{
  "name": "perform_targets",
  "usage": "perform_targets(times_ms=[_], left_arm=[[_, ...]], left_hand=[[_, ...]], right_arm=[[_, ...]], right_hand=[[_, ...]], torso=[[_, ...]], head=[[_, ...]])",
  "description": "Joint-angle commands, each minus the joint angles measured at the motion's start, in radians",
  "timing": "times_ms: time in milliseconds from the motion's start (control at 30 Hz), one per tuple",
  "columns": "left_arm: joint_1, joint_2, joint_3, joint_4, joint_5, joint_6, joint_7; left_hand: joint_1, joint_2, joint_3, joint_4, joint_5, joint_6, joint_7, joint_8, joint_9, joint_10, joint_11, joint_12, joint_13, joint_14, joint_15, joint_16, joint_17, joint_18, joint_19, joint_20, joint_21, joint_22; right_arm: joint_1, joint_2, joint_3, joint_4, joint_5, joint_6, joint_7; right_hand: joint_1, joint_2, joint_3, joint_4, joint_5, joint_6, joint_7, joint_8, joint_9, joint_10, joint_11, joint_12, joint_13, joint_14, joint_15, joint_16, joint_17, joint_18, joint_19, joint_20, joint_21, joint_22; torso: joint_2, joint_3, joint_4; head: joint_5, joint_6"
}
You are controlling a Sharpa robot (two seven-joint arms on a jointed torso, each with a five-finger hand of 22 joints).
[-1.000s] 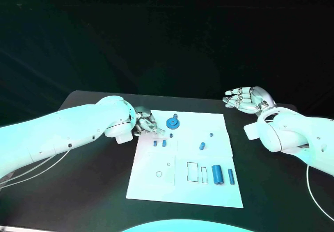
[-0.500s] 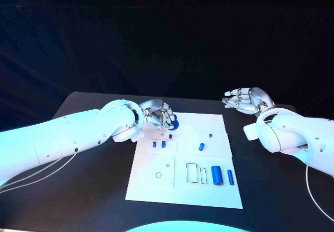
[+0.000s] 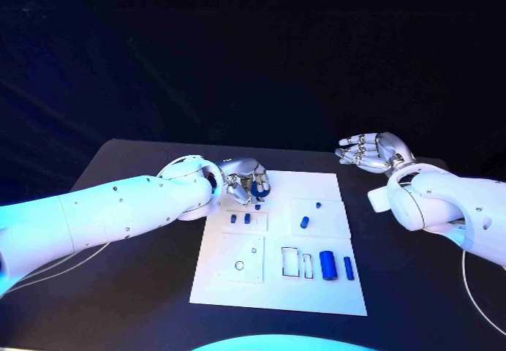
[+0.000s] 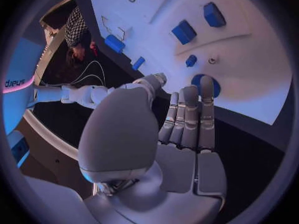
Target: Assemble the parts on the task board
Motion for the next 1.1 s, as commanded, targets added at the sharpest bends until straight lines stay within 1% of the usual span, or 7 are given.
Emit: perform_targets(times_ms=[33, 167, 400, 600, 767, 967, 1100], left_arm=[[-0.003, 0.012, -0.001, -0.012, -0.097, 0.043, 0.017], [-0.005, 0.027, -0.002, -0.033, -0.120, 0.055, 0.003], [-0.006, 0.045, -0.004, -0.059, -0.133, 0.103, -0.018], [-0.006, 0.062, -0.005, -0.078, -0.135, 0.133, -0.024], [-0.007, 0.073, -0.007, -0.086, -0.135, 0.147, -0.034], [-0.007, 0.082, -0.008, -0.096, -0.138, 0.159, -0.056], [-0.007, 0.085, -0.008, -0.098, -0.138, 0.162, -0.064]], left_hand=[[0.008, -0.001, -0.007, 0.001, -0.004, 0.014, -0.002, -0.009, -0.012, 0.011, -0.001, 0.006, -0.005, 0.012, -0.002, 0.017, -0.002, 0.014, 0.009, -0.002, 0.009, 0.005], [0.005, -0.004, -0.016, 0.005, -0.006, 0.026, -0.003, -0.013, -0.023, 0.012, -0.003, 0.007, -0.012, 0.043, -0.004, 0.053, 0.034, 0.014, 0.017, -0.004, 0.018, 0.011], [0.001, -0.005, -0.029, 0.010, -0.008, 0.033, -0.004, -0.018, -0.033, 0.004, -0.003, 0.005, -0.019, 0.055, -0.003, 0.072, 0.043, 0.013, 0.020, -0.005, 0.025, 0.015], [0.005, 0.003, -0.041, 0.017, -0.011, 0.061, -0.010, -0.020, -0.045, 0.021, -0.006, 0.016, -0.024, 0.094, -0.006, 0.121, 0.094, 0.014, 0.027, -0.007, 0.040, 0.024], [0.009, 0.004, -0.041, 0.017, -0.010, 0.067, -0.011, -0.022, -0.047, 0.025, -0.007, 0.017, -0.025, 0.097, -0.006, 0.128, 0.098, 0.014, 0.028, -0.007, 0.043, 0.026], [0.017, 0.007, -0.037, 0.016, -0.009, 0.071, -0.008, -0.027, -0.052, 0.029, -0.008, 0.018, -0.027, 0.104, -0.008, 0.138, 0.106, 0.014, 0.029, -0.008, 0.048, 0.029], [0.027, 0.014, -0.026, 0.014, -0.009, 0.078, -0.002, -0.031, -0.058, 0.033, -0.009, 0.017, -0.031, 0.116, -0.009, 0.154, 0.123, 0.014, 0.031, -0.010, 0.056, 0.035]], right_arm=[[-0.001, 0.002, 0.000, 0.000, -0.004, 0.013, 0.011], [-0.001, 0.004, 0.000, 0.000, -0.004, 0.014, 0.011], [-0.001, 0.005, 0.000, 0.000, -0.004, 0.013, 0.010], [-0.001, 0.006, 0.000, 0.001, -0.004, 0.013, 0.009], [-0.001, 0.006, 0.000, 0.001, -0.004, 0.014, 0.009], [-0.001, 0.005, 0.000, 0.001, -0.004, 0.015, 0.008], [-0.001, 0.005, 0.000, 0.002, -0.004, 0.016, 0.006]], right_hand=[[-0.008, 0.005, 0.000, -0.006, -0.002, -0.006, 0.087, -0.003, -0.001, -0.004, 0.000, -0.004, -0.001, -0.001, 0.006, -0.006, -0.001, 0.003, -0.002, -0.001, -0.001, -0.001], [-0.008, 0.005, 0.000, -0.006, -0.002, -0.006, 0.087, -0.003, -0.001, -0.004, 0.000, -0.004, -0.001, -0.001, 0.006, -0.006, -0.001, 0.003, -0.002, -0.001, -0.001, -0.001], [-0.008, 0.005, 0.000, -0.006, -0.002, -0.006, 0.087, -0.003, -0.001, -0.004, 0.000, -0.004, -0.001, -0.001, 0.006, -0.006, -0.001, 0.003, -0.002, -0.001, -0.001, -0.001], [-0.008, 0.005, 0.000, -0.006, -0.002, -0.006, 0.087, -0.003, -0.001, -0.004, 0.000, -0.004, -0.001, -0.001, 0.006, -0.006, -0.001, 0.003, -0.002, -0.001, -0.001, -0.001], [-0.008, 0.005, 0.000, -0.006, -0.002, -0.006, 0.087, -0.003, -0.001, -0.004, 0.000, -0.004, -0.001, -0.001, 0.006, -0.006, -0.001, 0.003, -0.002, -0.001, -0.001, -0.001], [-0.007, 0.007, 0.001, -0.007, -0.002, -0.005, 0.087, -0.003, -0.002, -0.003, -0.001, -0.004, -0.001, -0.001, 0.006, -0.008, -0.002, 0.004, -0.006, -0.001, 0.000, -0.003], [-0.007, 0.008, 0.002, -0.008, -0.002, -0.005, 0.087, -0.003, -0.002, -0.003, -0.001, -0.004, -0.001, 0.000, 0.006, -0.008, -0.003, 0.004, -0.007, -0.001, 0.000, -0.004]], torso=[[0.001, -0.0004, -0.0001], [0.000, 0.0001, 0.0009], [0.002, 0.0021, -0.0026], [0.001, 0.0013, -0.0014], [0.001, 0.0011, -0.0013], [0.000, 0.0025, 0.0000], [0.000, 0.0018, 0.0003]], head=[[0.001, -0.002], [0.000, -0.003], [0.003, -0.006], [0.002, -0.008], [0.001, -0.009], [0.003, -0.010], [0.002, -0.011]])
